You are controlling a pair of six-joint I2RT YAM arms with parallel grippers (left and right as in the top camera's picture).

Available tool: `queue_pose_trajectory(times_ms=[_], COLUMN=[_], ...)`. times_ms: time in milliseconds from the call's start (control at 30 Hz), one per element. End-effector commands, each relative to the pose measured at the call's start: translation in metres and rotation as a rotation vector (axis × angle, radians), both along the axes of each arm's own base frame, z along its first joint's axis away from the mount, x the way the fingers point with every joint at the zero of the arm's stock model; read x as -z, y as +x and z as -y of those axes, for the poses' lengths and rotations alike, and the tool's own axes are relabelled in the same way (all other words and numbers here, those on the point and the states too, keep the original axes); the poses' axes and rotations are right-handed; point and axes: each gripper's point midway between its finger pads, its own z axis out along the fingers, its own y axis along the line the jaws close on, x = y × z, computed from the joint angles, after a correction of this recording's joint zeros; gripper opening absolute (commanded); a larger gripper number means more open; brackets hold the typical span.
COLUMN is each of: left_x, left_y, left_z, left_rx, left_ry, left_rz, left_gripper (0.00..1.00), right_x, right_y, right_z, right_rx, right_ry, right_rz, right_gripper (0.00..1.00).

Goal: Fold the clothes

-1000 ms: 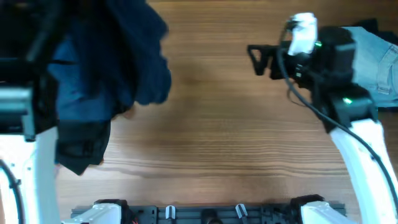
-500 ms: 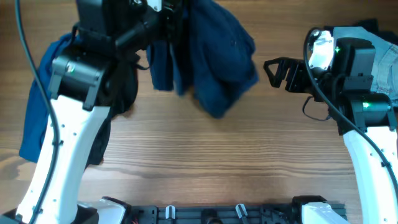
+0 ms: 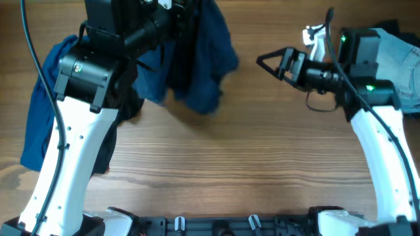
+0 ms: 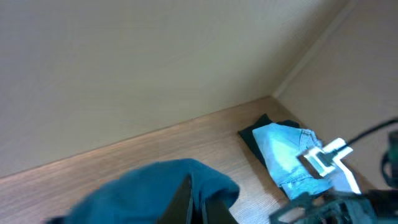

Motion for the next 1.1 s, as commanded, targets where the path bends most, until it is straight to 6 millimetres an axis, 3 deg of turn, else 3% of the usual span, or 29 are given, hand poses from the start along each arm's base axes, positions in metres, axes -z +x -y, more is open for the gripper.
queue_pose_trajectory(times_ms=[0,200,467,533,633,733,767,833,933,1067], left_x=[-0.016,-0.024,-0.024,-0.023,-0.021,-0.019,-0.018,-0.016,-0.01,0.007], left_y=[-0.004,-0.003,-0.003,-0.002,-0.002,-0.002,-0.002,-0.002,0.001,0.005], left_z=[-0.001,0.0,0.0,0.001,0.001,0.001,0.001,0.0,-0.007,-0.023], left_rx=[-0.001,-0.001,-0.001,0.0,0.0,0.0,0.0,-0.002,-0.046,-0.139], left_ry=[-0.028,-0.041,-0.041,-0.043,-0.04,-0.037,-0.036,-0.032,-0.012,0.048], left_rz=[0.035,0.067,0.066,0.062,0.056,0.049,0.046,0.041,0.024,-0.029], left_gripper=[0.04,0.04,0.04,0.04,0.04,0.04,0.04,0.04,0.04,0.04], right_x=[0.004,0.015,0.002,-0.01,-0.044,-0.076,-0.086,-0.095,-0.093,-0.079], right_y=[-0.001,0.009,0.009,0.007,0.0,-0.01,-0.014,-0.021,-0.019,-0.008], right_z=[-0.015,-0.03,-0.043,-0.049,-0.061,-0.065,-0.064,-0.064,-0.056,-0.025], right_rx=[-0.043,-0.086,-0.124,-0.148,-0.213,-0.264,-0.284,-0.315,-0.323,-0.302], right_ry=[0.189,0.355,0.415,0.435,0.493,0.545,0.557,0.555,0.516,0.424], right_rz=[-0.11,-0.123,-0.063,-0.031,0.071,0.176,0.217,0.287,0.352,0.411], right_gripper=[1.0,1.0,0.98,0.89,0.65,0.25,0.17,0.11,0.04,0.04])
